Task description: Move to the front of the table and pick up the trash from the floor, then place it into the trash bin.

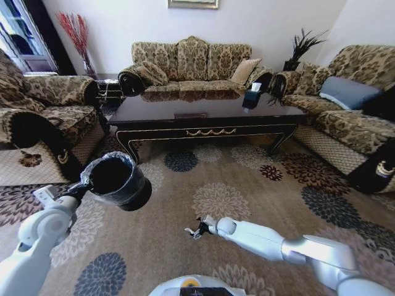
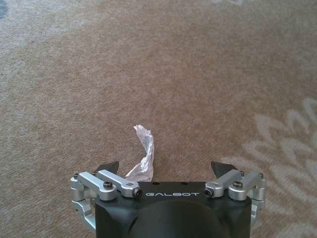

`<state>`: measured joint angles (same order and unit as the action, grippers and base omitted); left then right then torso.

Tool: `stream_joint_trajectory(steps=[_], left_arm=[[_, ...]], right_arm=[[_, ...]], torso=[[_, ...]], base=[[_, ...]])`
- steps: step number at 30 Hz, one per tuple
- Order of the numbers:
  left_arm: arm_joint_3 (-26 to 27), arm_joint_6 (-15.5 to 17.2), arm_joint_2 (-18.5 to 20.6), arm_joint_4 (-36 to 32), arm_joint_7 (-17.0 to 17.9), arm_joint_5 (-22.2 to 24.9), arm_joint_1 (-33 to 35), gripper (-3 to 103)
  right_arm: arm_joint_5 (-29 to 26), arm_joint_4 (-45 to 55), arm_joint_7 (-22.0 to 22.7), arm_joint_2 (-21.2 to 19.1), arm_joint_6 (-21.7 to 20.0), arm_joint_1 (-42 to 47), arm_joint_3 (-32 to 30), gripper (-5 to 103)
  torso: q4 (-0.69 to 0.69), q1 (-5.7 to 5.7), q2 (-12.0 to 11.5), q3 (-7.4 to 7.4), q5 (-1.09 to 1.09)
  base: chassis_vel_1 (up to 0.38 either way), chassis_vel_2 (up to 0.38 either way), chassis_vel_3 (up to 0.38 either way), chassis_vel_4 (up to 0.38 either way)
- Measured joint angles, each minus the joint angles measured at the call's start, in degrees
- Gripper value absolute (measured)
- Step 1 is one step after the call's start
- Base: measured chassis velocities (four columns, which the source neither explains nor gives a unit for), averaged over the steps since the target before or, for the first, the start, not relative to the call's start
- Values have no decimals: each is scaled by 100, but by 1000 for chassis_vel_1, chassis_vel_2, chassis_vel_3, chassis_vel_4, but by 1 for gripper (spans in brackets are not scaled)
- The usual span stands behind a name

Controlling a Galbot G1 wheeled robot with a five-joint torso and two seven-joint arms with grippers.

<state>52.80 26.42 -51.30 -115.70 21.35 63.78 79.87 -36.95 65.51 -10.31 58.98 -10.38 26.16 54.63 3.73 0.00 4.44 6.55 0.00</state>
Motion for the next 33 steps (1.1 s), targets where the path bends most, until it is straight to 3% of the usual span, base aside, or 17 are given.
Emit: stream_joint_trajectory(steps=[10,12,14,17,19,23,28,32,33], left_arm=[[-17,-16,44,-1,-17,12,-58,4],[15,-16,90,-16,-20,53,-55,4],[24,-16,99,-17,-20,57,-53,4],[56,-30,141,-20,-27,73,-37,4],[58,-31,143,-19,-30,73,-35,4],[51,-52,115,-1,-38,59,-35,4],[37,-60,89,-1,-40,47,-39,4],[34,-70,87,-1,-42,41,-41,4],[34,-70,87,-1,-42,41,-41,4]], right_arm=[[-150,-305,35,294,97,-23,205,100],[-83,-413,41,394,103,-48,259,90],[-64,-434,43,413,103,-50,264,90],[-22,-484,45,448,107,-51,269,73],[-22,-480,46,442,108,-51,269,73],[-22,-404,48,369,110,-59,268,51],[24,-424,48,362,135,-56,262,40],[72,-433,30,358,178,-48,252,19],[72,-433,30,358,178,-48,252,19]], torso=[[-1,0,0,0,0],[-1,0,0,0,0],[-1,0,0,0,0],[-1,0,0,0,0],[-1,0,0,0,0],[-1,0,0,0,0],[-1,0,0,0,0],[0,0,0,0,0],[0,0,0,0,0]], base=[[0,0,0,0],[0,0,0,0],[0,0,0,0],[0,0,0,0],[0,0,0,0],[0,0,0,0],[0,0,0,0],[0,0,0,0],[0,0,0,0]])
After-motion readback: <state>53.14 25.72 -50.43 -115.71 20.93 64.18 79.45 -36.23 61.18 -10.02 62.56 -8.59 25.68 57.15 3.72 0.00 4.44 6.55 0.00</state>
